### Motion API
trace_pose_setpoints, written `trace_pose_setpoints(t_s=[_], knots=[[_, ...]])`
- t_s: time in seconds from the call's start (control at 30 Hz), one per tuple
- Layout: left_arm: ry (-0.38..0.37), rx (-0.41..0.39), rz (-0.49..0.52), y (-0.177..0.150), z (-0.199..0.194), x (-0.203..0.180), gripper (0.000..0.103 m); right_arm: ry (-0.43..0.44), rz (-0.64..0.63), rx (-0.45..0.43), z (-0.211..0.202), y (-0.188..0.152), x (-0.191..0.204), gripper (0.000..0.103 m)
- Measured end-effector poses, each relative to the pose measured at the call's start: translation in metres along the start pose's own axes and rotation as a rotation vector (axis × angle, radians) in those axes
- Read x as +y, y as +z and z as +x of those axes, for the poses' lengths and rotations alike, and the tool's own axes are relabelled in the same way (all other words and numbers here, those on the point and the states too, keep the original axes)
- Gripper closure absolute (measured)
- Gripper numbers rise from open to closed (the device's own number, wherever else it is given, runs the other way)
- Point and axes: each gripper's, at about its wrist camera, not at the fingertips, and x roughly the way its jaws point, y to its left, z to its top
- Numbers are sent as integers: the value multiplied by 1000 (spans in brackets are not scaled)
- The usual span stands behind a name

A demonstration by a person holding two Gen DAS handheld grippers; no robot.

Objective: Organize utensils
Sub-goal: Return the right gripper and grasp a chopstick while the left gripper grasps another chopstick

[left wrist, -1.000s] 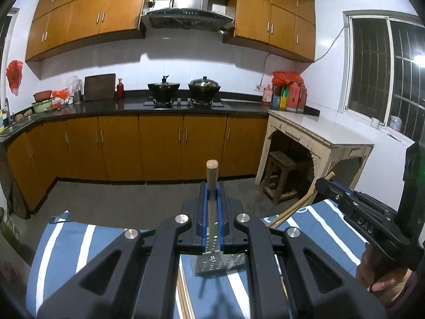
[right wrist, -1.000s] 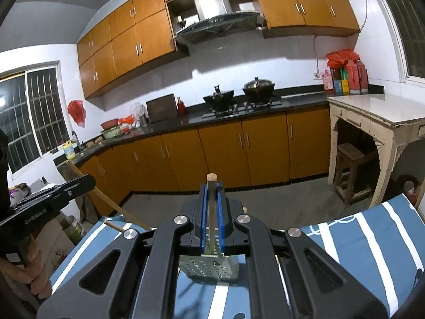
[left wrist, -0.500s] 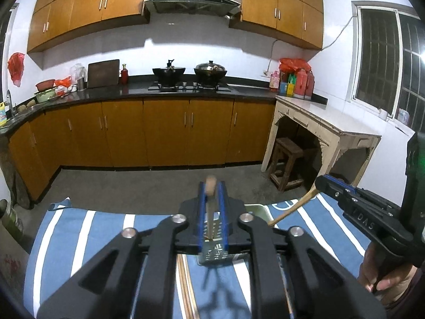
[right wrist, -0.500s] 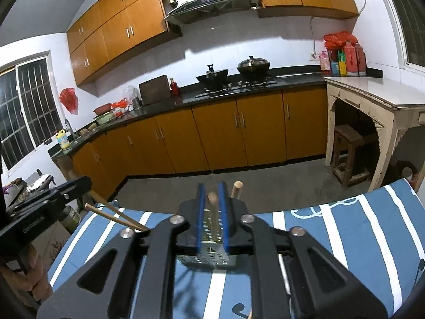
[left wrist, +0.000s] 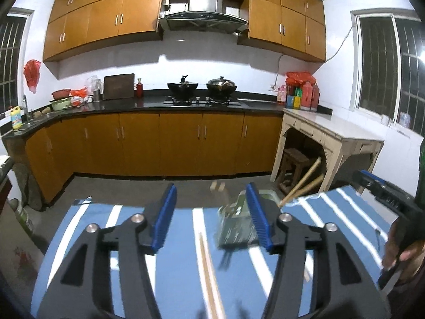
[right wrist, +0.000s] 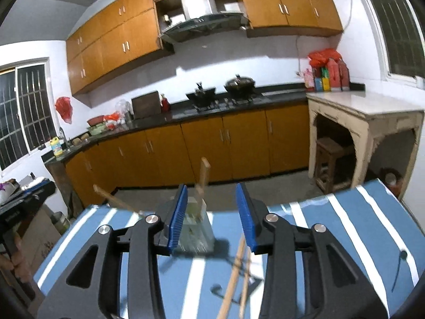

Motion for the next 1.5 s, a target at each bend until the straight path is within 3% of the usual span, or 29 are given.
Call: trace_pose_setpoints(t_s=[0.17,0.37,0.47,0.53,0.7,0.93,0.97,1.0,1.03,1.07,1.13,1.2,1.3,1.5], knots=[[20,82,-2,-60,9,17,36,-56,73,148,16,-61,-31,62],[105,284,-67,-138,61,48,36,-111,134,343,62,-134,-49,62],[123,387,-105,-166,83,57,36,-118,115,422,81,-159,-44,69],[142,426,-121,-177,90,61,24,-116,112,441,85,-169,-45,72],[154,401,-108,-181,88,60,8,-150,61,476,100,-179,-39,78],[69,403,-73,-183,90,41,8,-155,47,469,96,-183,-39,80],[57,411,-67,-184,91,39,9,-158,42,474,97,-184,-38,80],[51,419,-63,-186,94,37,17,-161,33,471,97,-184,-37,80],[38,442,-55,-189,98,35,30,-172,20,470,98,-185,-36,88],[29,458,-56,-191,101,34,35,-191,10,471,98,-185,-37,95],[-6,498,-76,-198,108,33,55,-174,49,469,97,-184,-43,95],[-41,515,-83,-203,111,30,62,-174,65,467,96,-184,-46,95],[-78,504,-70,-204,109,22,63,-180,48,464,96,-185,-43,95],[-87,524,-30,-206,119,11,78,-175,58,465,97,-185,-45,95]])
